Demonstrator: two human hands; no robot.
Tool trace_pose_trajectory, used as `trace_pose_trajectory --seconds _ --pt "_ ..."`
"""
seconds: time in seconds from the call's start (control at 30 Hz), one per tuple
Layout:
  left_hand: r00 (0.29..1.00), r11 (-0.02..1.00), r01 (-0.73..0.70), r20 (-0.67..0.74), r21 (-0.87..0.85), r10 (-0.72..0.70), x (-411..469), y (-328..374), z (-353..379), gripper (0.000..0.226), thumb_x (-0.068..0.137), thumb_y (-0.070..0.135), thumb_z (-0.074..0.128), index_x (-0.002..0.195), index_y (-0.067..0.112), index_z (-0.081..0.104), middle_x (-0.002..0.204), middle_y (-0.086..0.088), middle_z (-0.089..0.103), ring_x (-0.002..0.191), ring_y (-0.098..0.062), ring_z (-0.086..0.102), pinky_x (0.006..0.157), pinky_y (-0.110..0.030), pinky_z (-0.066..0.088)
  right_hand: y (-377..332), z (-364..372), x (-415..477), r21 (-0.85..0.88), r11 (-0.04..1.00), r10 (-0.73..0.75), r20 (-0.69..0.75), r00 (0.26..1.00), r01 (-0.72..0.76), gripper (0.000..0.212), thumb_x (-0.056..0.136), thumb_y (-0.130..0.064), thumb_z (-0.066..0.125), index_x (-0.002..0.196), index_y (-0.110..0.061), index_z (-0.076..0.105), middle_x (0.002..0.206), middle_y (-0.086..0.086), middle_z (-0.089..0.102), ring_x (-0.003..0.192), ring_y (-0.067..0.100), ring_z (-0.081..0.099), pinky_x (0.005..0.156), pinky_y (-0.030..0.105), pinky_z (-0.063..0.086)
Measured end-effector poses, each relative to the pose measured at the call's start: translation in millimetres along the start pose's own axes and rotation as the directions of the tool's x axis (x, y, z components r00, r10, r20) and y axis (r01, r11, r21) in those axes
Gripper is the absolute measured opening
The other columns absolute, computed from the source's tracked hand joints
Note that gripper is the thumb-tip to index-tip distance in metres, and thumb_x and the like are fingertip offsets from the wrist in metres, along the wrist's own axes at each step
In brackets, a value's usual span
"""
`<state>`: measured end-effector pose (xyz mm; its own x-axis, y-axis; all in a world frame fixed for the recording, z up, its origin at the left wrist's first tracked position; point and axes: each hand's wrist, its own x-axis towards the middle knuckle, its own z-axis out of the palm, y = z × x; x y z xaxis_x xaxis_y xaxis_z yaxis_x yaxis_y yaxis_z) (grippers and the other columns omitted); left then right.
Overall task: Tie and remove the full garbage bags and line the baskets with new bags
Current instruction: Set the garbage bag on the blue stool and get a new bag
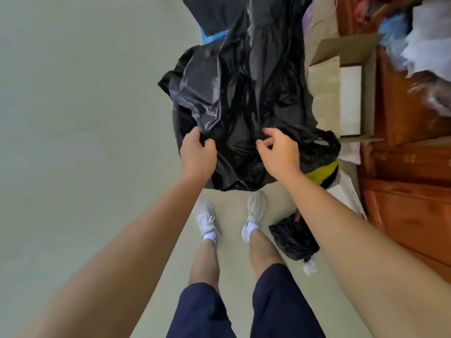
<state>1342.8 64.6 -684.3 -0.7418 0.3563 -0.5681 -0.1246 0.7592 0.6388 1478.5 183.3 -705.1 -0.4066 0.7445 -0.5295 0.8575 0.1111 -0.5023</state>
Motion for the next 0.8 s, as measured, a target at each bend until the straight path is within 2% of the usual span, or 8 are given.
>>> trace_pose_trajectory --seconds 0.07,0.17,0.3,0.37,0.47,0.57,0.67,0.8 --pt "0.998 0.997 -0.057 -0.034 -0.053 0.055 -2 18 -27 0.008 0.085 0.003 0.042 0.082 0.009 0.047 0.07 -0.002 0.044 0.066 -0.021 0.038 0.062 -0.033 0.034 -24 -12 -3 0.002 0.996 -0.093 -0.037 0.995 0.093 0.024 0.096 -0.026 0.058 0.114 -0.014 0.067 0.091 0.0 0.067 0.096 0.024 0.061 0.081 0.035 0.046" --pt "0.981 0.983 -0.13 -0.164 -0.129 0.108 2 47 -77 0.032 0.08 0.001 0.037 0.102 0.01 0.059 0.086 -0.001 0.059 0.075 -0.019 0.05 0.069 -0.031 0.043 -67 -29 -8 0.065 0.973 -0.217 -0.085 0.972 0.223 0.013 0.095 -0.031 0.057 0.1 -0.021 0.065 0.086 -0.008 0.055 0.088 0.017 0.054 0.072 0.028 0.038" --pt "0.934 0.964 -0.193 -0.334 -0.182 0.124 8 67 -150 0.034 0.072 0.002 0.034 0.092 0.01 0.06 0.081 0.0 0.059 0.075 -0.018 0.052 0.073 -0.032 0.044 -124 -37 -6 0.282 0.94 -0.173 -0.096 0.98 0.193 0.015 0.1 -0.04 0.048 0.1 -0.028 0.058 0.1 -0.012 0.049 0.103 0.013 0.051 0.082 0.021 0.033" --pt "0.902 0.955 -0.224 -0.412 -0.194 0.128 5 67 -194 0.031 0.072 0.002 0.034 0.086 0.015 0.058 0.079 0.001 0.058 0.075 -0.018 0.053 0.075 -0.033 0.046 -152 -28 -8 0.24 0.956 -0.14 -0.13 0.982 0.168 0.031 0.098 -0.041 0.052 0.121 -0.021 0.057 0.128 0.001 0.048 0.124 0.02 0.045 0.099 0.026 0.035" --pt "0.865 0.943 -0.224 -0.496 -0.245 0.077 -6 57 -252 0.028 0.075 0.0 0.034 0.085 0.016 0.054 0.079 0.003 0.057 0.076 -0.017 0.053 0.073 -0.032 0.046 -191 -10 -24 0.033 0.999 -0.024 -0.163 0.986 0.029 0.084 0.088 -0.055 0.062 0.153 -0.016 0.025 0.16 0.014 0.018 0.146 0.032 0.019 0.117 0.046 0.022" --pt "0.828 0.935 -0.211 -0.561 -0.286 0.016 -27 36 -319 0.028 0.078 -0.003 0.036 0.081 0.019 0.052 0.078 0.004 0.056 0.072 -0.015 0.05 0.07 -0.03 0.043 -244 8 -51 0.13 0.99 0.033 0.145 0.989 -0.052 0.103 0.08 -0.062 0.069 0.155 -0.012 0.02 0.155 0.01 0.036 0.14 0.031 0.036 0.113 0.047 0.032" --pt "0.808 0.937 -0.182 -0.588 -0.298 -0.029 -55 14 -384 0.025 0.08 -0.004 0.037 0.087 0.011 0.056 0.079 0.0 0.059 0.072 -0.016 0.052 0.066 -0.031 0.043 -303 23 -83 0.321 0.947 -0.111 0.414 0.903 -0.031 0.054 0.081 -0.039 0.08 0.125 -0.013 0.064 0.121 0.004 0.069 0.103 0.021 0.066 0.078 0.03 0.053" --pt "0.85 0.933 -0.062 -0.509 -0.355 -0.137 -84 -14 -473 0.024 0.083 -0.002 0.044 0.083 0.014 0.062 0.075 -0.003 0.062 0.067 -0.02 0.053 0.054 -0.027 0.042 -409 35 -117 0.189 0.921 -0.382 0.262 0.886 0.341 0.018 0.086 -0.027 0.073 0.102 -0.019 0.069 0.097 0.004 0.073 0.095 0.028 0.066 0.08 0.038 0.053"
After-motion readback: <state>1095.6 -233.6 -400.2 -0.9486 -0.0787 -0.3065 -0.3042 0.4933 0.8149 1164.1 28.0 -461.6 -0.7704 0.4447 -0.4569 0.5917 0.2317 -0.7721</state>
